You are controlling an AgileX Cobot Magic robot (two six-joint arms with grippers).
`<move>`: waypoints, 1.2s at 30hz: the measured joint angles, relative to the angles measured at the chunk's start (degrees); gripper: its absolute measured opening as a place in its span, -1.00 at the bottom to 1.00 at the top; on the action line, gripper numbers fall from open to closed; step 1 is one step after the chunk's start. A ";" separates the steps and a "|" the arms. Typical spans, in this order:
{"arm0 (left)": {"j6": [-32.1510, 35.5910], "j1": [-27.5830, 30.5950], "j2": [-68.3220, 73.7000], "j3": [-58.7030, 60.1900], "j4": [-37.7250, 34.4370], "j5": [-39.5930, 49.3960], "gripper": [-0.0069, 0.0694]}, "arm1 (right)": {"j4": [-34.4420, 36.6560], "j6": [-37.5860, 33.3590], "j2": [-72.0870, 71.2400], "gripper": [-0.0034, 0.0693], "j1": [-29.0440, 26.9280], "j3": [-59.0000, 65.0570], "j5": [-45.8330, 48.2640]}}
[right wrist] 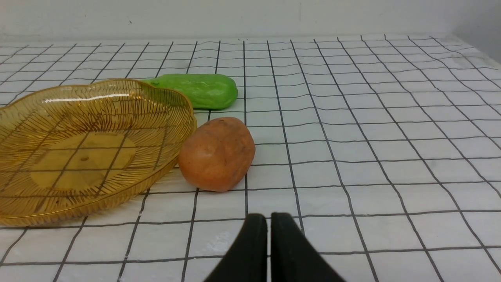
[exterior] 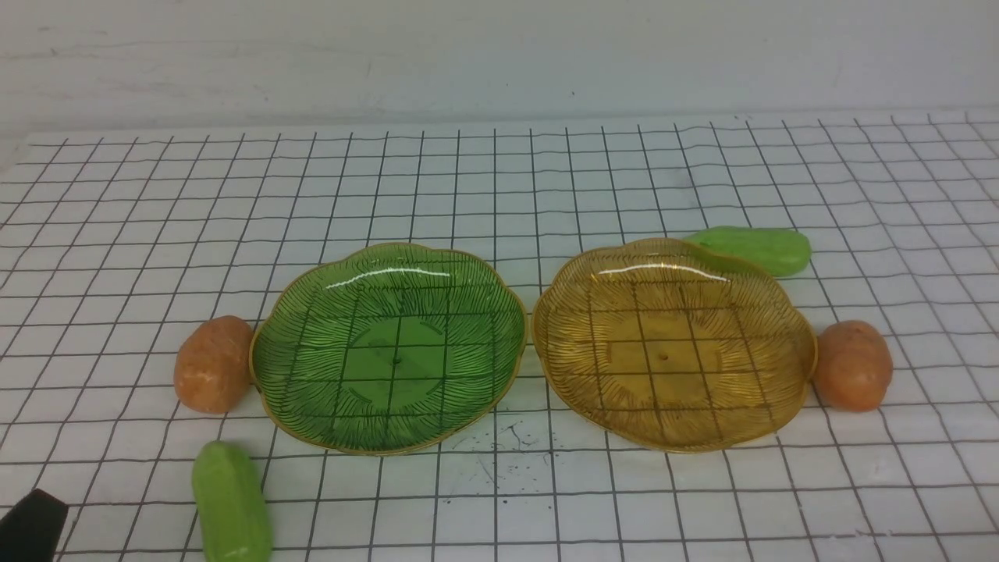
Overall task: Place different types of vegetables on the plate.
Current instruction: 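Put the green cucumber next to the left plate into that plate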
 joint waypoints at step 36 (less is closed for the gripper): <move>3.08 0.00 46.02 -40.61 29.22 61.41 -0.84 | 4.11 24.09 1.55 -0.87 1.72 -11.72 -11.69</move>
